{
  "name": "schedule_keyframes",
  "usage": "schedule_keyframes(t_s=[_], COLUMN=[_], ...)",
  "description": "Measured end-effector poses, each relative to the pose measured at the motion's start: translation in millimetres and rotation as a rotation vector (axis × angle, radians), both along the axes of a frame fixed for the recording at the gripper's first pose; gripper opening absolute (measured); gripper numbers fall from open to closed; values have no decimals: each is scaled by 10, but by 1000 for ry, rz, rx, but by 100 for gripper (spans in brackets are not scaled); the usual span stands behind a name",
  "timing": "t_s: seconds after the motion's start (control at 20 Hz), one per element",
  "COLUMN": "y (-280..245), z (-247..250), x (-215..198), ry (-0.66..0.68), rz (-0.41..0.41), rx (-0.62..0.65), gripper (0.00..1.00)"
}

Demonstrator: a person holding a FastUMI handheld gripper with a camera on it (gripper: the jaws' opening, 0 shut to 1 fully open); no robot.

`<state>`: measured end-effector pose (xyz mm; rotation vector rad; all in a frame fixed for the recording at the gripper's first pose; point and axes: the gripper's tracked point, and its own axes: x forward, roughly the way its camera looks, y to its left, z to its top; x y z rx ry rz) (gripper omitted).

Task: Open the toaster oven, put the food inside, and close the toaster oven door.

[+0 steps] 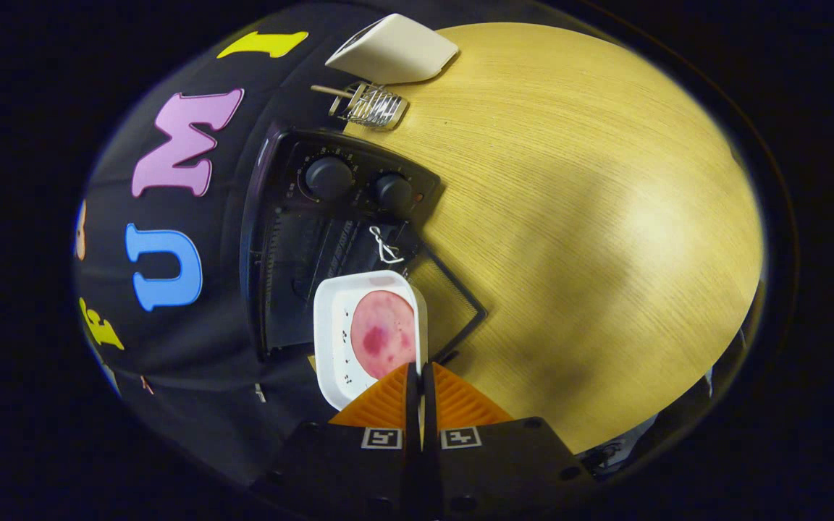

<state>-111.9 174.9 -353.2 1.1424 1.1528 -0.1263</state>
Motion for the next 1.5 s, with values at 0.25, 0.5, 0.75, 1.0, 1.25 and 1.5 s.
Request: schedule_keyframes(t_s=[0.25, 0.5, 0.75, 1.0, 1.25, 1.5], y=[268, 446, 632, 676, 743, 620], z=[-23, -138, -255, -314, -281, -101], x=[436, 772, 1050, 1171, 1162, 1051], ry=[-4, 37, 67, 70, 25, -80], rz=[-148, -303, -406, -443, -360, -193], rx=[-15, -23, -10, -7, 12, -47], gripper=[5, 5, 5, 5, 20, 96])
